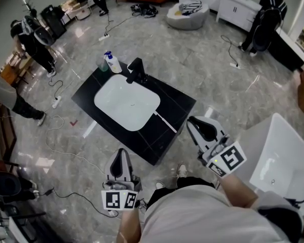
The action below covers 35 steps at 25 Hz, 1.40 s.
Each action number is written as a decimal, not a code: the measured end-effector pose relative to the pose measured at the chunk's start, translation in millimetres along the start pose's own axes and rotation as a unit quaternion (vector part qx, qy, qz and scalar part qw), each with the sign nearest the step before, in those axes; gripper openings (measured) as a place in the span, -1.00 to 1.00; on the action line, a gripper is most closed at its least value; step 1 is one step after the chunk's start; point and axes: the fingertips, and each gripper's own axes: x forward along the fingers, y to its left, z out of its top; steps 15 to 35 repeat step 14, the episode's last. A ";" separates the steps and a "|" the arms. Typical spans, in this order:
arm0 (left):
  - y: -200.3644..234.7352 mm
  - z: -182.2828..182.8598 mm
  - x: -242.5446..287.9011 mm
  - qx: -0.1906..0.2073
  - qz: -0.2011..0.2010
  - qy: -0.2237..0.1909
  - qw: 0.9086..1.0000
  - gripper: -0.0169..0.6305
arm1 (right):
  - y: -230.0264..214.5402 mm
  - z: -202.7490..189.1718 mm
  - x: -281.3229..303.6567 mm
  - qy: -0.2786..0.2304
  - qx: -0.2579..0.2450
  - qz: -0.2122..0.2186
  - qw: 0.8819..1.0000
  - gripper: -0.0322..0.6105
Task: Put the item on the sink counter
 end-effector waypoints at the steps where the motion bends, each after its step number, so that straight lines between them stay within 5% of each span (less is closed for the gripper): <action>1: 0.3 0.0 -0.5 0.000 0.001 0.000 1.000 -0.94 | 0.7 -0.2 0.7 0.000 0.000 0.001 1.000 -0.73; 35: 3.6 -4.4 -2.5 -0.002 0.007 0.001 1.000 -0.94 | 2.8 -1.3 5.2 0.002 0.000 0.007 1.000 -0.73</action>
